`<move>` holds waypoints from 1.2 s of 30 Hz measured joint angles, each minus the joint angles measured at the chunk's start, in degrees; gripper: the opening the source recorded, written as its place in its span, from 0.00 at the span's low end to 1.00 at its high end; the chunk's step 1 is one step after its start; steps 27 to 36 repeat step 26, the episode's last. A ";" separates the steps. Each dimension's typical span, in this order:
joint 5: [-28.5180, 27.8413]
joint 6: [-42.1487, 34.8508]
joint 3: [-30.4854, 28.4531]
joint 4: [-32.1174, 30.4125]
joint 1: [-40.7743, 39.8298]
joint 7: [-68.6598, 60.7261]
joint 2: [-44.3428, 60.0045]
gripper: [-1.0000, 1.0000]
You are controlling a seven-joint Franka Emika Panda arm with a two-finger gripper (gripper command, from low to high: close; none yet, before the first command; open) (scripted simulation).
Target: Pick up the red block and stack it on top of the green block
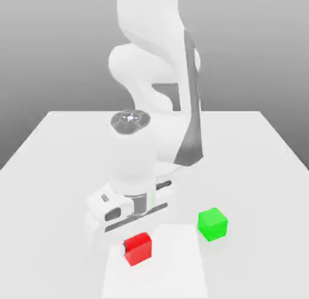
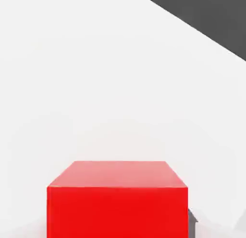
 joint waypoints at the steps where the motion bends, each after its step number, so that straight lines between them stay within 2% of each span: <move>1: -0.38 -0.58 -0.35 -0.11 0.26 0.28 -0.70 0.00; 7: -6.76 -9.82 -3.20 -1.87 1.77 5.03 -11.83 0.00; 15: -6.57 -16.06 8.02 -10.97 17.32 15.03 -27.21 0.00; 22: -8.60 -4.43 9.30 -11.53 18.66 17.69 -16.15 0.00; 23: -9.08 -2.90 9.30 -11.46 18.54 18.03 -14.56 1.00; 36: -9.08 -2.90 9.30 -11.46 18.47 18.03 -14.56 1.00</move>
